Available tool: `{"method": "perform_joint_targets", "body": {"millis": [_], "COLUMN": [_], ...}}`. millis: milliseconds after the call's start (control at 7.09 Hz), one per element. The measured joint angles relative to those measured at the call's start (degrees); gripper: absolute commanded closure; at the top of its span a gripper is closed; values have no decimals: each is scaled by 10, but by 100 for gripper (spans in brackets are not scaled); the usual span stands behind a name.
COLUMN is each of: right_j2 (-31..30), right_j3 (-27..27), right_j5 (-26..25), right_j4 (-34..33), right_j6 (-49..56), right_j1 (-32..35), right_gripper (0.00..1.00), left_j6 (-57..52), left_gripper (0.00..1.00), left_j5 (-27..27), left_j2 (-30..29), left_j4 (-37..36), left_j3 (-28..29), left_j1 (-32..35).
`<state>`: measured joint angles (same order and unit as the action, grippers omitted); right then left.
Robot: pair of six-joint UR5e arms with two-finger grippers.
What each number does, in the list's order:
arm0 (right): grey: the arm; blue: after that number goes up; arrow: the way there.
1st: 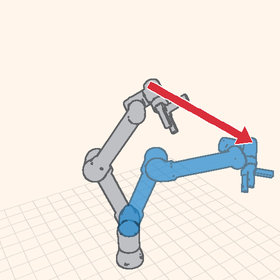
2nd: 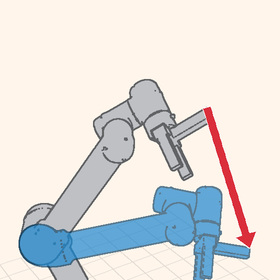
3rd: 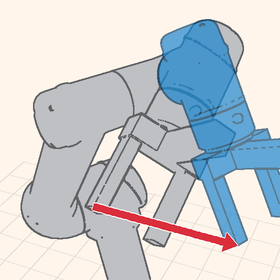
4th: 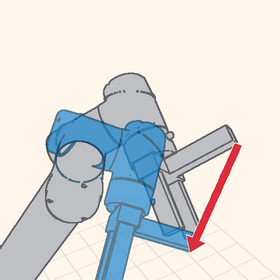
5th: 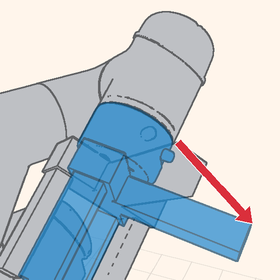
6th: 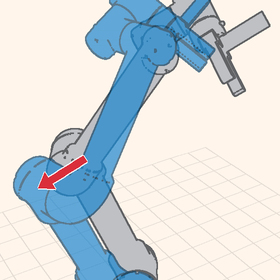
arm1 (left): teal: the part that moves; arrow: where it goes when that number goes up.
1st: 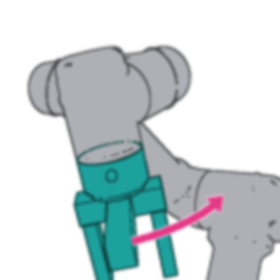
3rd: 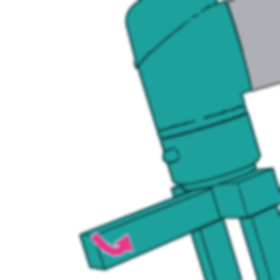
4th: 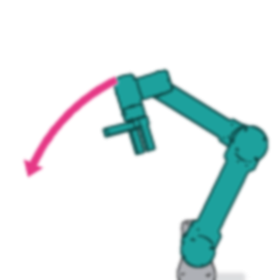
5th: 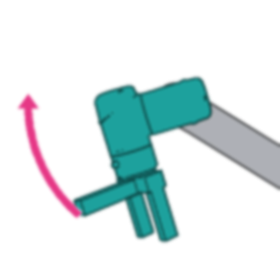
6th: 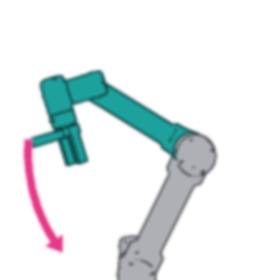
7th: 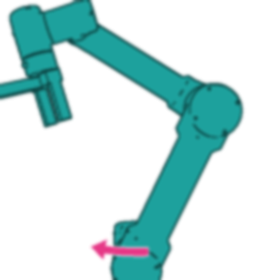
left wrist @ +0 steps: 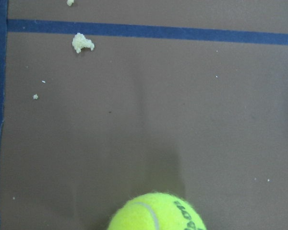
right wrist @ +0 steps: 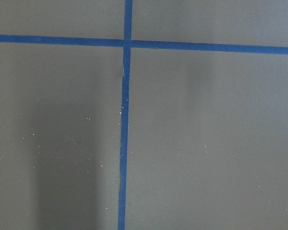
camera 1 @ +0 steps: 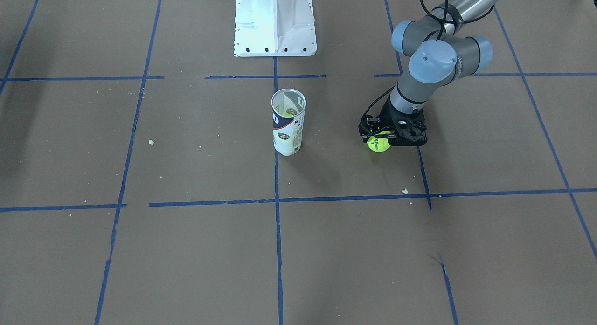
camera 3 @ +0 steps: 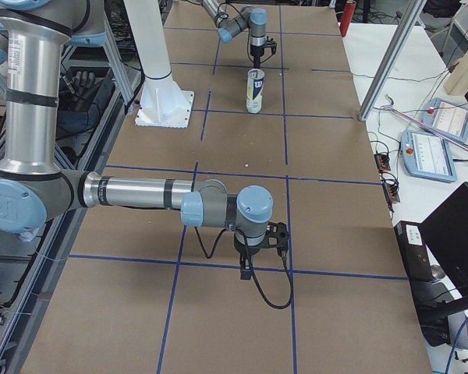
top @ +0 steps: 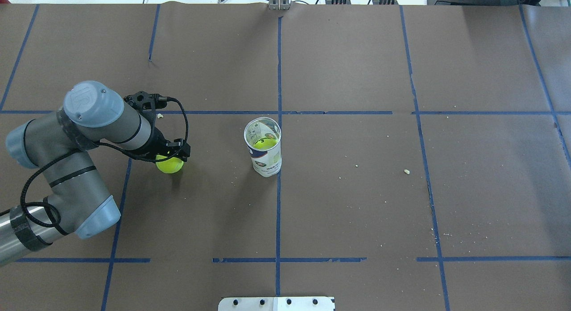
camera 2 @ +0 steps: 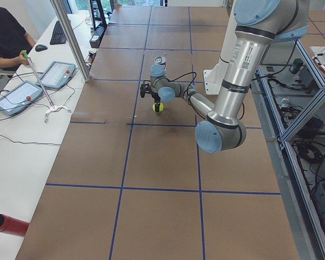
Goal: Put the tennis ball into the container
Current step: 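Close the left gripper around the tennis ball, then lift the tennis ball with the left gripper toward the clear cup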
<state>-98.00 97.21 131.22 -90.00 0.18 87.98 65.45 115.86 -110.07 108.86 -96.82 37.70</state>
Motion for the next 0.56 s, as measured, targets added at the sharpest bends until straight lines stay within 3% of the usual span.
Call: {"method": "perform_joint_targets", "body": {"millis": [282, 564], "right_j2": [0, 0], "right_j3": [0, 0], "right_j5": [0, 0], "right_j4": [0, 0], "right_j6": [0, 0], "right_j1": [0, 0], "right_gripper": [0, 0], "left_j6": [-1, -8], "left_gripper": [100, 100], "left_j5": [-1, 3], "left_j2": [4, -2], "left_j4": [-5, -55], "left_j3": [-12, -55], "left_j1": [4, 39]}}
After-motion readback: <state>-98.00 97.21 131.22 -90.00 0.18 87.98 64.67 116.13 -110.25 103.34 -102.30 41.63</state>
